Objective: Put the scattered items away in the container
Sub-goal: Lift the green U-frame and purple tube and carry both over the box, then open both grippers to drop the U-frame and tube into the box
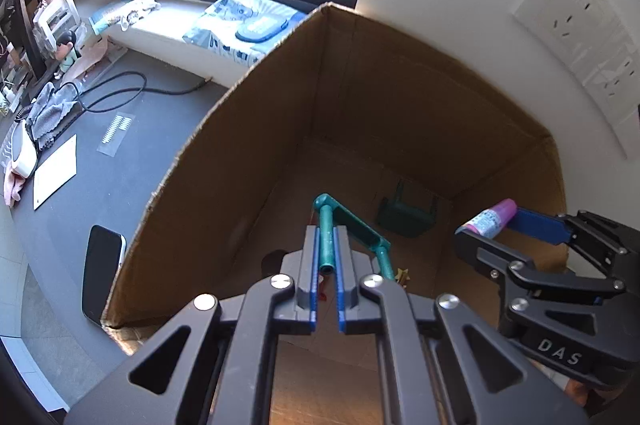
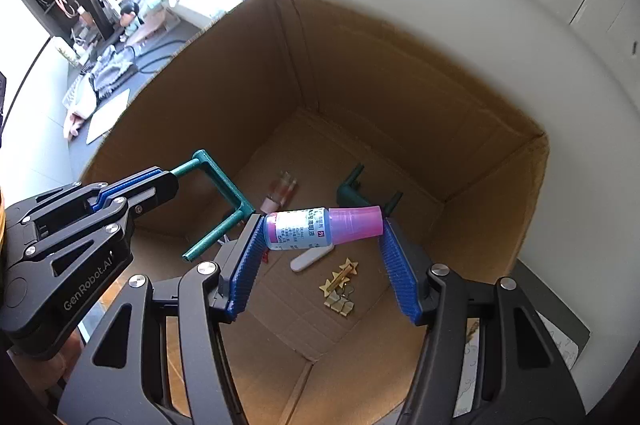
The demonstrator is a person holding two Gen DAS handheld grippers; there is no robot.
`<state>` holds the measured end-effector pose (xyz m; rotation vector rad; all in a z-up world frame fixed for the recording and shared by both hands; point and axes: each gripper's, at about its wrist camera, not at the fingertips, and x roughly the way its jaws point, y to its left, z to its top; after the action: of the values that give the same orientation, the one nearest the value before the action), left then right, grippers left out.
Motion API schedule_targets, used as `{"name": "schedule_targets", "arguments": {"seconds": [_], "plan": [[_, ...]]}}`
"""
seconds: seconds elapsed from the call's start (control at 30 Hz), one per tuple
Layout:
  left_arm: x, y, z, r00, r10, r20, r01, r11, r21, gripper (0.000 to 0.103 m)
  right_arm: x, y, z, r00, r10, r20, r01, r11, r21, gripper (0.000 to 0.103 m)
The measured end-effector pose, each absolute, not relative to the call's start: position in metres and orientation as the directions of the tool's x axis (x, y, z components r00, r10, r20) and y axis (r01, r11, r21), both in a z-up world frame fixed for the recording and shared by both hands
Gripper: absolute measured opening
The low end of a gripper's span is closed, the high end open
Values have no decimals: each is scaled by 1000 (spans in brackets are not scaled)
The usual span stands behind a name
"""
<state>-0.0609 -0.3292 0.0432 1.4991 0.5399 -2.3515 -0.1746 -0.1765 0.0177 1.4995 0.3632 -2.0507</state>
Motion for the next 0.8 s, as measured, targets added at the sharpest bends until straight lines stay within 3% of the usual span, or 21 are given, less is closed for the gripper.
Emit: {"name": "schedule_targets", "arguments": {"seconds": [0.8], "plan": [[-57, -319, 30, -353, -32, -935, 457, -878, -143, 8, -168, -170, 7, -196, -249, -949, 603, -793, 83, 61]]}}
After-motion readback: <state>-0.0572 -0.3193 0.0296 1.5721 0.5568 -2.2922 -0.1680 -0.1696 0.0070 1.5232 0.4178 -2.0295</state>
